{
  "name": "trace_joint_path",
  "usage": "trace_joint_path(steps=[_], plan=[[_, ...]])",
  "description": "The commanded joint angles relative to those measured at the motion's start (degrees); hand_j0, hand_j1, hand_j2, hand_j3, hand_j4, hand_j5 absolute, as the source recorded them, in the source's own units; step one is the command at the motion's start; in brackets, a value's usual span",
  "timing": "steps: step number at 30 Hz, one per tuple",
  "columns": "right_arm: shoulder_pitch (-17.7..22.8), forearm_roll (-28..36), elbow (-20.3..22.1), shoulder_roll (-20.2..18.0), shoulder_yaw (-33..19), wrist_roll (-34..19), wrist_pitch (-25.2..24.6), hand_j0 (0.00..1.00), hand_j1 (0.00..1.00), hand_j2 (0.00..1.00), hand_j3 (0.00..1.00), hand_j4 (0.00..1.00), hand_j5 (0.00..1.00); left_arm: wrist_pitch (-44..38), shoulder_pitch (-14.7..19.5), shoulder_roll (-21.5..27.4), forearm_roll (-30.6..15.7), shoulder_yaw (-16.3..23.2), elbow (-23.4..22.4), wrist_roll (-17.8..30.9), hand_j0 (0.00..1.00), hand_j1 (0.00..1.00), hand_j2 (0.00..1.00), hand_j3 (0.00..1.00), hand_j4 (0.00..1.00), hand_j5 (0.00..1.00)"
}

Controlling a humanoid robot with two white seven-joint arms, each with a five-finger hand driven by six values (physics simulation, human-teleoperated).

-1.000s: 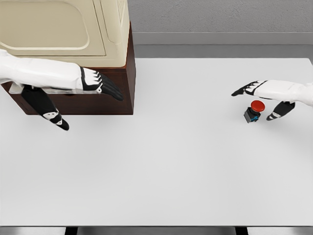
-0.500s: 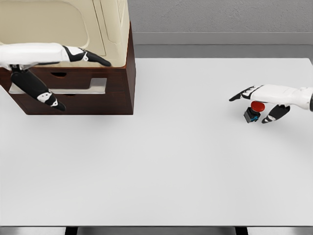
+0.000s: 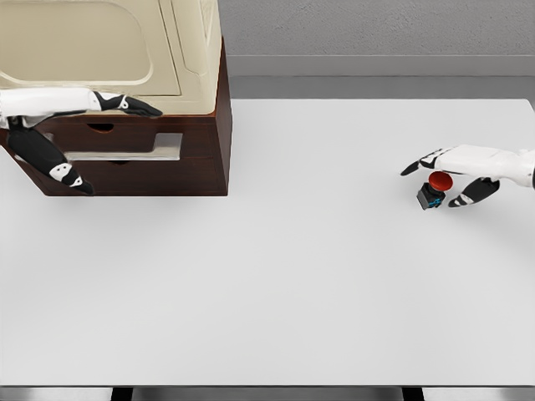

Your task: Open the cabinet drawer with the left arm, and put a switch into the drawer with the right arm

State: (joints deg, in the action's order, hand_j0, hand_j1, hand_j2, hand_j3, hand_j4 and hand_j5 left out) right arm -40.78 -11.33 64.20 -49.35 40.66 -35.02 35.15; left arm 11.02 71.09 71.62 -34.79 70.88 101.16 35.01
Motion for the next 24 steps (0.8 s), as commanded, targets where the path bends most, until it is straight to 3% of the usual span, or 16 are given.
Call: trace_joint_path(steps=[1,3,12,18,24], plan=[[0.0,0.35,-0.39,-0.04,-0.05,0.02,-0.15,0.83,0.83,0.83,0.83,0.83,0.83,-1.96,-0.25,0.28,-0.28,-1.97,0.0,-0.01,1.0,1.0,1.0,1.0,1.0,1.0],[0.0,0.35,-0.31,0.04,-0.05,0.02,-0.15,0.81,0.81,0.81,0.81,0.81,0.81,-2.05,-2.1,0.28,-0.37,-4.35,0.0,-0.01,1.0,1.0,1.0,1.0,1.0,1.0],[0.09,0.0,0.22,-0.04,-0.05,0.02,-0.15,0.75,0.75,0.75,0.75,0.75,0.75,-5.56,-2.54,0.28,-0.02,-4.7,-0.08,-0.01,1.0,1.0,1.0,1.0,1.0,1.0],[-0.09,0.0,0.49,-0.04,-0.05,0.02,-0.15,0.71,0.71,0.71,0.71,0.71,0.71,-6.27,-8.25,0.19,0.07,-10.41,0.0,-0.01,1.0,1.0,1.0,1.0,1.0,1.0],[0.0,0.0,0.49,-0.04,-0.05,0.02,-0.15,0.67,0.67,0.67,0.67,0.67,0.67,-9.17,-8.25,0.28,-0.1,-10.59,0.0,-0.01,1.0,1.0,1.0,1.0,1.0,1.0]])
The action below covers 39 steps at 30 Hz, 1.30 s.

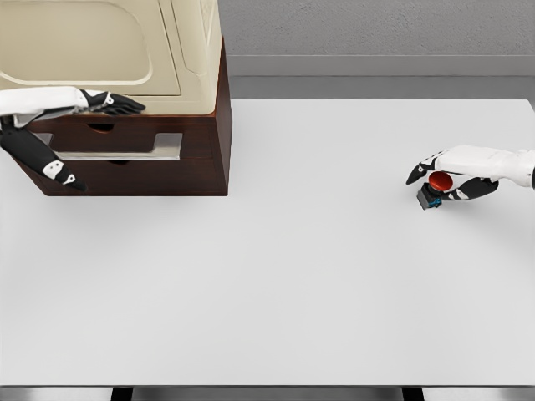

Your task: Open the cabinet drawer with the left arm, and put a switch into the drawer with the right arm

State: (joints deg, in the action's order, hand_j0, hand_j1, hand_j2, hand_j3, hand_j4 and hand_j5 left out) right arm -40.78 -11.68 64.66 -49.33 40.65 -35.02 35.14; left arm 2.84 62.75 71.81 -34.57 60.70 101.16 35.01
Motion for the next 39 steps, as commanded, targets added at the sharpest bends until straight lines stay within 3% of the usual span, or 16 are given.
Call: trace_joint_path(steps=[1,6,17,20,24,39], plan=[[0.0,0.34,0.03,-0.06,-0.05,0.02,-0.14,0.66,0.66,0.66,0.66,0.66,0.66,-1.52,-0.17,0.0,-0.41,-0.41,0.01,-0.01,1.0,1.0,1.0,1.0,1.0,1.0],[0.09,0.34,-0.06,-0.06,0.04,0.02,-0.14,0.62,0.62,0.62,0.62,0.62,0.62,-6.44,-0.44,-0.44,-0.5,-0.5,0.01,-0.01,1.0,1.0,1.0,1.0,1.0,1.0],[-0.35,0.34,0.03,-0.06,-0.22,0.02,-0.14,0.53,0.53,0.53,0.53,0.53,0.53,-6.62,-0.79,-0.79,-0.5,-0.58,0.01,-0.01,1.0,1.0,1.0,1.0,1.0,1.0],[-0.79,0.43,0.03,0.03,-0.4,0.02,-0.14,0.53,0.53,0.53,0.53,0.53,0.53,-6.71,-1.76,-0.79,-0.5,-1.11,-0.08,-0.01,1.0,1.0,1.0,1.0,1.0,1.0],[-1.32,0.43,0.12,0.03,-0.4,0.02,-0.14,0.52,0.52,0.52,0.52,0.52,0.52,-6.71,-5.36,-0.97,-0.5,-4.98,-0.08,-0.01,1.0,1.0,1.0,1.0,1.0,1.0],[-2.64,0.43,4.6,0.91,-0.4,0.02,-0.14,0.48,0.48,0.48,0.48,0.48,0.48,-6.79,-7.56,-0.97,-0.15,-6.21,-0.17,-0.01,1.0,1.0,1.0,1.0,1.0,1.0]])
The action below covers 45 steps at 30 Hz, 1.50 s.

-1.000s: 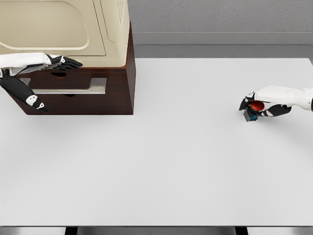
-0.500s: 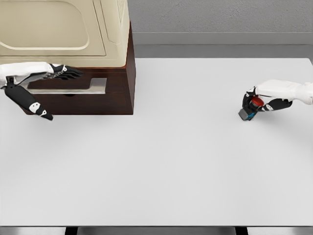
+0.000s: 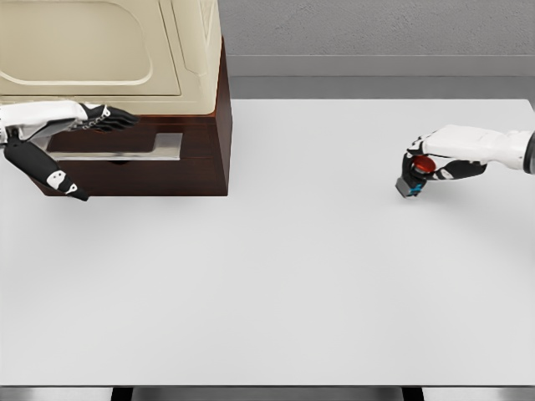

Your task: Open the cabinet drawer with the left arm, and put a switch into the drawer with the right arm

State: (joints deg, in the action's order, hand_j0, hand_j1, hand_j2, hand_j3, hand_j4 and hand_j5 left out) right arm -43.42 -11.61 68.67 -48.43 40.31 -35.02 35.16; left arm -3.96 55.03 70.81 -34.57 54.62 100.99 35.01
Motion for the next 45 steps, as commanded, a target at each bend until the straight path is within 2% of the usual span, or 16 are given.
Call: trace_joint_path(steps=[1,5,15,16,19,26,31,38,45], plan=[[-0.09,0.36,0.59,-0.09,-0.06,0.02,-0.16,0.48,0.48,0.48,0.48,0.48,0.48,0.0,-0.01,0.03,-0.23,-0.12,0.0,-0.01,1.0,1.0,1.0,1.0,1.0,1.0],[-1.14,0.36,1.55,0.61,0.03,0.02,-0.16,0.48,0.48,0.48,0.48,0.48,0.48,0.0,-0.89,-0.06,-0.15,-0.92,0.0,-0.01,1.0,1.0,1.0,1.0,1.0,1.0],[-2.11,0.36,8.67,0.53,0.38,0.02,-0.16,0.48,0.48,0.48,0.48,0.48,0.48,0.0,-1.59,-0.14,-0.23,-1.0,0.0,-0.01,1.0,1.0,1.0,1.0,1.0,1.0],[-2.37,0.36,9.2,0.53,0.38,0.02,-0.16,0.48,0.48,0.48,0.48,0.48,0.48,0.0,-1.94,-0.14,-0.23,-1.62,0.0,-0.01,1.0,1.0,1.0,1.0,1.0,1.0],[-2.46,0.36,11.31,0.53,0.38,0.02,-0.16,0.48,0.48,0.48,0.48,0.48,0.48,0.0,-6.95,-0.23,-0.15,-6.8,0.0,-0.01,1.0,1.0,1.0,1.0,1.0,1.0],[-3.25,0.36,14.47,0.53,0.56,0.02,-0.16,0.48,0.48,0.48,0.48,0.48,0.48,0.0,-7.48,-0.23,0.03,-7.07,0.0,-0.01,1.0,1.0,1.0,1.0,1.0,1.0],[-4.31,0.36,15.62,0.88,1.43,0.02,-0.16,0.48,0.48,0.48,0.48,0.48,0.48,-0.09,-7.83,-0.5,0.03,-7.07,0.0,-0.01,1.0,1.0,1.0,1.0,1.0,1.0],[-7.47,0.36,15.7,4.83,3.98,0.02,-0.16,0.47,0.47,0.47,0.47,0.47,0.47,-0.09,-8.1,-1.46,0.12,-7.24,0.0,-0.01,1.0,1.0,1.0,1.0,1.0,1.0],[-8.61,0.36,16.85,5.71,4.77,0.02,-0.16,0.47,0.47,0.47,0.47,0.47,0.47,0.0,-8.18,-1.73,-0.23,-7.24,0.0,-0.01,1.0,1.0,1.0,1.0,1.0,1.0]])
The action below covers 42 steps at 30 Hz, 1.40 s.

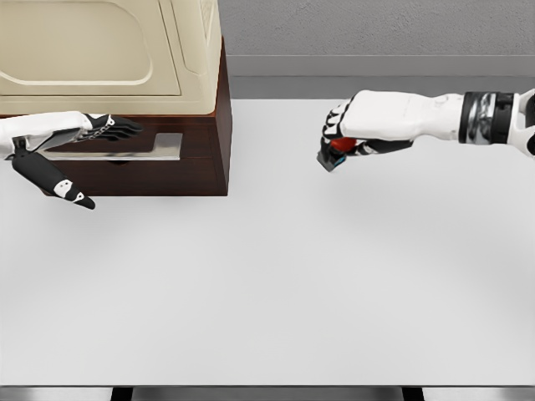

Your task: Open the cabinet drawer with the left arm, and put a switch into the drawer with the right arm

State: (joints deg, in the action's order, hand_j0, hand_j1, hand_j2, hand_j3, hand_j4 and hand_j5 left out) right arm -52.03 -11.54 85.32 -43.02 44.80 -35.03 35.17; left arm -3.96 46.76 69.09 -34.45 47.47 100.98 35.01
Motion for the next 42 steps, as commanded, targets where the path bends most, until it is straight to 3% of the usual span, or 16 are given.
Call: trace_joint_path(steps=[1,11,26,33,42], plan=[[-0.09,0.29,0.2,0.48,0.29,0.03,-0.17,0.47,0.47,0.47,0.47,0.47,0.47,0.09,0.0,-0.54,-0.27,-0.01,0.01,-0.01,1.0,1.0,1.0,1.0,1.0,1.0],[-0.88,0.29,3.01,0.57,0.38,0.03,-0.17,0.47,0.47,0.47,0.47,0.47,0.47,0.01,0.0,-0.72,-0.27,-0.1,-0.08,-0.01,1.0,1.0,1.0,1.0,1.0,1.0],[-0.88,0.38,3.36,0.65,1.08,0.03,-0.17,0.47,0.47,0.47,0.47,0.47,0.47,0.01,-1.05,-1.07,-0.27,-0.1,-0.17,-0.01,1.0,1.0,1.0,1.0,1.0,1.0],[-0.88,0.38,3.36,0.65,1.08,0.03,-0.17,0.47,0.47,0.47,0.47,0.47,0.47,0.01,-4.22,-1.07,-0.18,-3.17,-0.25,-0.01,1.0,1.0,1.0,1.0,1.0,1.0],[-1.23,0.29,3.45,0.57,0.99,0.03,-0.17,0.47,0.47,0.47,0.47,0.47,0.47,-0.08,-5.19,-1.07,-0.71,-3.26,-0.17,-0.01,1.0,1.0,1.0,1.0,1.0,1.0]])
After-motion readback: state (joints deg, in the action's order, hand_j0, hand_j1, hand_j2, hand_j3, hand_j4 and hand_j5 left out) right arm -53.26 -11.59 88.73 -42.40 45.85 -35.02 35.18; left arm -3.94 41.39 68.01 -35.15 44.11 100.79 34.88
